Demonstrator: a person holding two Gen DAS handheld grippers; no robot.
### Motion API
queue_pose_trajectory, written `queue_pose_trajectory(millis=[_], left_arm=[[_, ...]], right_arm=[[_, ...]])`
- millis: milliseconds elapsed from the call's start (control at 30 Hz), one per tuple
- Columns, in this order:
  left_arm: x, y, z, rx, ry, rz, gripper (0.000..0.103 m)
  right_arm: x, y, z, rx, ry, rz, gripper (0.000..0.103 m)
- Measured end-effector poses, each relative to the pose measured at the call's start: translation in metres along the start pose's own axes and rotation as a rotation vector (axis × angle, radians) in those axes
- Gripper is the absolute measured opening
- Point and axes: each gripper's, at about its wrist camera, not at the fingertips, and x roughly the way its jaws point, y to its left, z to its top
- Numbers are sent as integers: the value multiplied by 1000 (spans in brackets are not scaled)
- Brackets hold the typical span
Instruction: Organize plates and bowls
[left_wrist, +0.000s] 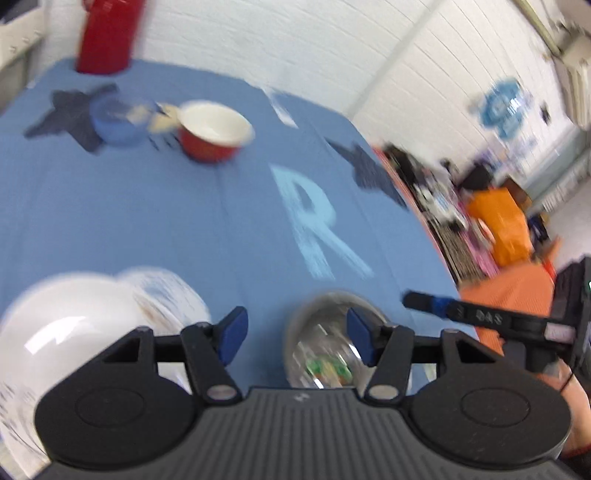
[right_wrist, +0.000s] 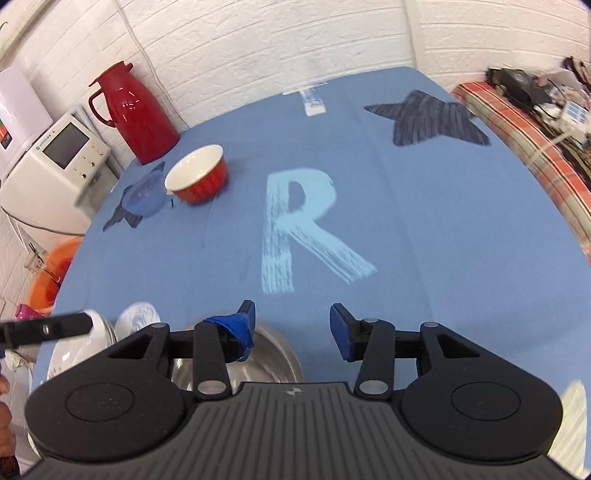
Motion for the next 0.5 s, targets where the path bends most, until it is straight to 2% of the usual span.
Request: queue_pose_trajectory(millis=[133, 267, 367, 500], left_arm=[[20, 44, 52, -126, -28, 53, 58], [53, 70, 101, -253, -55, 63, 58], [88, 80, 129, -325, -62, 95, 58], [128, 97, 148, -435, -53, 126, 58]], right_arm=[[43, 24, 45, -31, 19, 26, 30], [99, 57, 100, -64, 45, 52, 30], [142, 79, 133, -93, 52, 63, 30], [194, 103, 162, -168, 91, 51, 32]])
